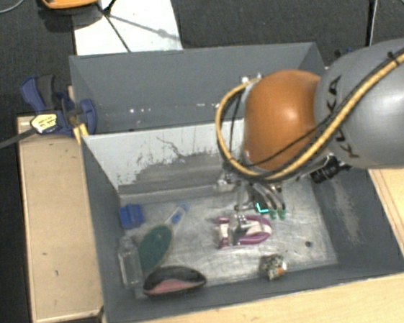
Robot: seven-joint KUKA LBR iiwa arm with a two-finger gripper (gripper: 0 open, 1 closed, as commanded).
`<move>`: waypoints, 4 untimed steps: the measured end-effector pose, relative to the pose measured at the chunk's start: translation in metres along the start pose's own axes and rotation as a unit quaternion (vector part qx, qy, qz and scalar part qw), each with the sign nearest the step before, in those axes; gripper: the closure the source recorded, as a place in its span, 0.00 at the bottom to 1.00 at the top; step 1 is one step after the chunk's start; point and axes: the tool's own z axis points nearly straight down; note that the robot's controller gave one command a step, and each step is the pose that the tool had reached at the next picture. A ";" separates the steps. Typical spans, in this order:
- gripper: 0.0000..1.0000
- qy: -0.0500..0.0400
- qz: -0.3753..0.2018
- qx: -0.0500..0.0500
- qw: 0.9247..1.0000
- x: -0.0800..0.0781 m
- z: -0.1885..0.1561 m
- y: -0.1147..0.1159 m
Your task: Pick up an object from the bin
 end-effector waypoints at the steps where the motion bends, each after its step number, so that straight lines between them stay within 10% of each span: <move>1: 0.00 -0.001 -0.013 -0.002 1.000 -0.063 0.095 -0.046; 2: 1.00 0.002 -0.014 -0.001 1.000 -0.062 0.090 -0.044; 3: 1.00 -0.008 -0.008 0.000 1.000 -0.059 -0.059 -0.057; 4: 0.00 -0.004 -0.008 0.000 1.000 -0.057 -0.053 -0.057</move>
Offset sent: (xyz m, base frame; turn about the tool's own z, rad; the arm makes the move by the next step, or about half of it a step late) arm 0.0604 -0.0452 -0.0965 -0.0301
